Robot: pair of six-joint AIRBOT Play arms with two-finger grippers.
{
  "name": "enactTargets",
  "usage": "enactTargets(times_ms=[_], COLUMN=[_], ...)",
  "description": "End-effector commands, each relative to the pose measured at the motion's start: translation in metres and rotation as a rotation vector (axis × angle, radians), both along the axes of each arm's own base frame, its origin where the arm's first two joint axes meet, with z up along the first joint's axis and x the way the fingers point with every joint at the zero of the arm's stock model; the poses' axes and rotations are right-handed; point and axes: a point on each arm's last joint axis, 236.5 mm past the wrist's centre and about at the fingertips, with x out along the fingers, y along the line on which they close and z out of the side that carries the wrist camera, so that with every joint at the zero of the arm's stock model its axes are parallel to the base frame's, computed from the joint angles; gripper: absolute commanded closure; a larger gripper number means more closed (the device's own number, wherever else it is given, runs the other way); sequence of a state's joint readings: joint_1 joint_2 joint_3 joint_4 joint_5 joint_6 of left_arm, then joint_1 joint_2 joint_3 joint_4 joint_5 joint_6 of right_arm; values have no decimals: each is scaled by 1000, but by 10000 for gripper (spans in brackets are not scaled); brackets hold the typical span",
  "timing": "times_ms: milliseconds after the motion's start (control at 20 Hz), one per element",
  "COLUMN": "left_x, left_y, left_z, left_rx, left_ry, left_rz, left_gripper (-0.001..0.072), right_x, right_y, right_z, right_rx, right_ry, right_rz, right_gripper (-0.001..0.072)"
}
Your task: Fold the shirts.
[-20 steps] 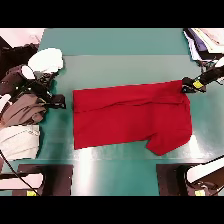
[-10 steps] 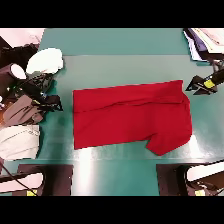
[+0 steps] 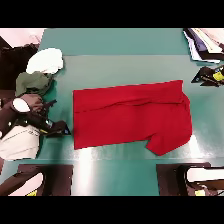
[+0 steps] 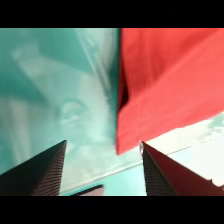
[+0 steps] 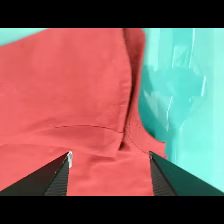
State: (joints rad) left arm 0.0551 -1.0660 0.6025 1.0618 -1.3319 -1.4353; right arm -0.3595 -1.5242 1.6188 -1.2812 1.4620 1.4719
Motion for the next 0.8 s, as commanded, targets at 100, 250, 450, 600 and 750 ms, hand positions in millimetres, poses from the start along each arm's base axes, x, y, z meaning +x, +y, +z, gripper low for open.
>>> enactTargets(times_ms=[100,250,450,600,750], left_x=[-25,-23,-35,-26,-17], left_y=[-11,-19,-44,-56,-55], left_z=[-15,-13,-17,-23,-25], left_rx=[-44,-84,-71,-37,-27], left_ry=[24,16,-1,-50,-80], left_rz=[30,41,-71,-61,-35], left_gripper=[158,157,157,159,465], right_x=[-5,-7,-8,-10,-14], right_y=[10,10,11,12,13], right_z=[24,38,43,43,42], right_rx=[-10,-23,-27,-25,-20], right_ry=[-44,-78,-91,-84,-67], right_rz=[19,17,17,19,25], right_gripper=[156,157,156,157,156])
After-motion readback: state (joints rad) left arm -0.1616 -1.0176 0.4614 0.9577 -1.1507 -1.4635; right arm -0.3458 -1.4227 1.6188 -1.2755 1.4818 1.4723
